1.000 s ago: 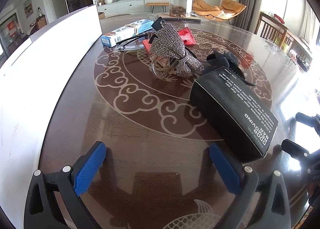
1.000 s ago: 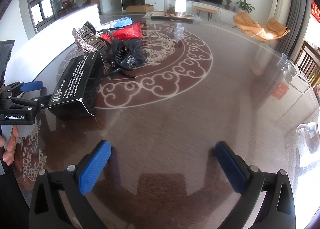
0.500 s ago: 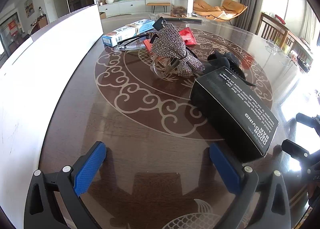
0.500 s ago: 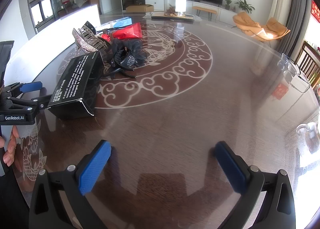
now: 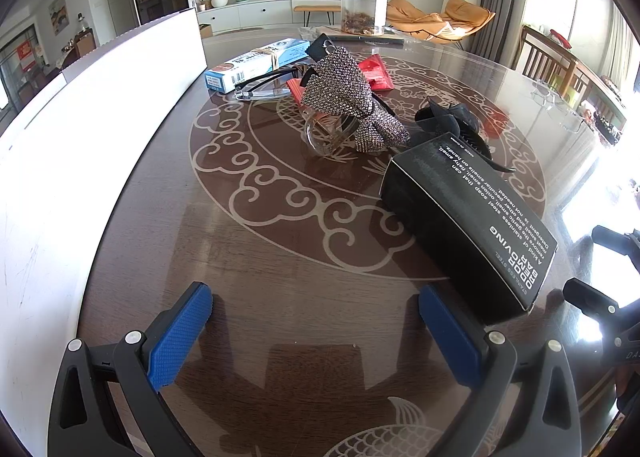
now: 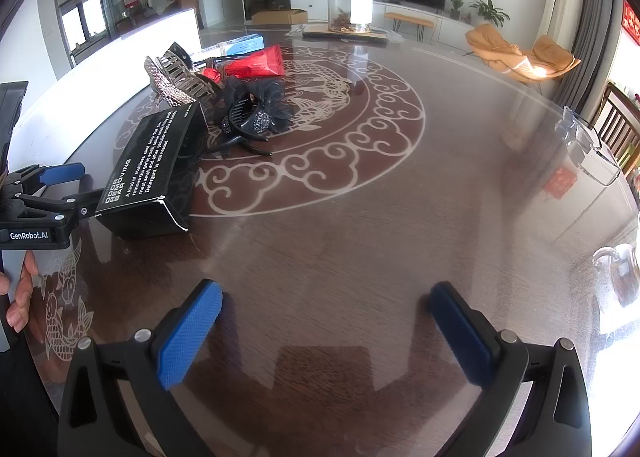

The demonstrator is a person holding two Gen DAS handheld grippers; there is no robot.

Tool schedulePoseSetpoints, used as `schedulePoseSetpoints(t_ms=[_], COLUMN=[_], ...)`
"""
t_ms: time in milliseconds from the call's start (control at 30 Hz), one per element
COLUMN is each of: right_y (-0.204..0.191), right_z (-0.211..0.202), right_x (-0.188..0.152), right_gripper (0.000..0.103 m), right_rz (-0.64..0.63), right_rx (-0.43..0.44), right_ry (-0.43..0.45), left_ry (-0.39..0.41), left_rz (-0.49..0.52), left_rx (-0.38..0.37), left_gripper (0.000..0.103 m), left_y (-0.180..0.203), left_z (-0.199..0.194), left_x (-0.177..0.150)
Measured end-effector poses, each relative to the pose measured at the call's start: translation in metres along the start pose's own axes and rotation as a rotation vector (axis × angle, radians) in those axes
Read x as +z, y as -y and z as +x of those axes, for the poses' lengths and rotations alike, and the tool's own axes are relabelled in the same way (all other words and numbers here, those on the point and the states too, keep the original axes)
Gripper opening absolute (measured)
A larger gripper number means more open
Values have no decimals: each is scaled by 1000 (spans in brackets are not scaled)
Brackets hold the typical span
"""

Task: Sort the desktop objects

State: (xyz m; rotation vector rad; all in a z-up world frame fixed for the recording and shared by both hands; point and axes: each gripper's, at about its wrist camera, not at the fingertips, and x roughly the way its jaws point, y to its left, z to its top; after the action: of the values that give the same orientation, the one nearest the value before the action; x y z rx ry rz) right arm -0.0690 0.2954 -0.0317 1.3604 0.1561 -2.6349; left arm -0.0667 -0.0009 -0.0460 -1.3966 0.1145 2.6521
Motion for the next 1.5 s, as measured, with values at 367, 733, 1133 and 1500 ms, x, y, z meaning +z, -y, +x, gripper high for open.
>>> schedulePoseSetpoints(t_ms=[367,733,1133,1500], right_y=[0,0,0,0], right_z=[0,0,0,1], right_x=[0,0,0,0], right_gripper=[103,103,103,103], right_rz=[0,0,0,0], right_rx=[0,0,0,0], right_ry=[0,0,0,0], left_ry=[0,0,1,-2], left_rz=[0,0,-3,-20], left_rx=[0,0,1,12], left_gripper=[103,103,103,103], left_y=[0,0,-1,-4], left_z=[0,0,0,-1], left_x=[0,0,0,-1])
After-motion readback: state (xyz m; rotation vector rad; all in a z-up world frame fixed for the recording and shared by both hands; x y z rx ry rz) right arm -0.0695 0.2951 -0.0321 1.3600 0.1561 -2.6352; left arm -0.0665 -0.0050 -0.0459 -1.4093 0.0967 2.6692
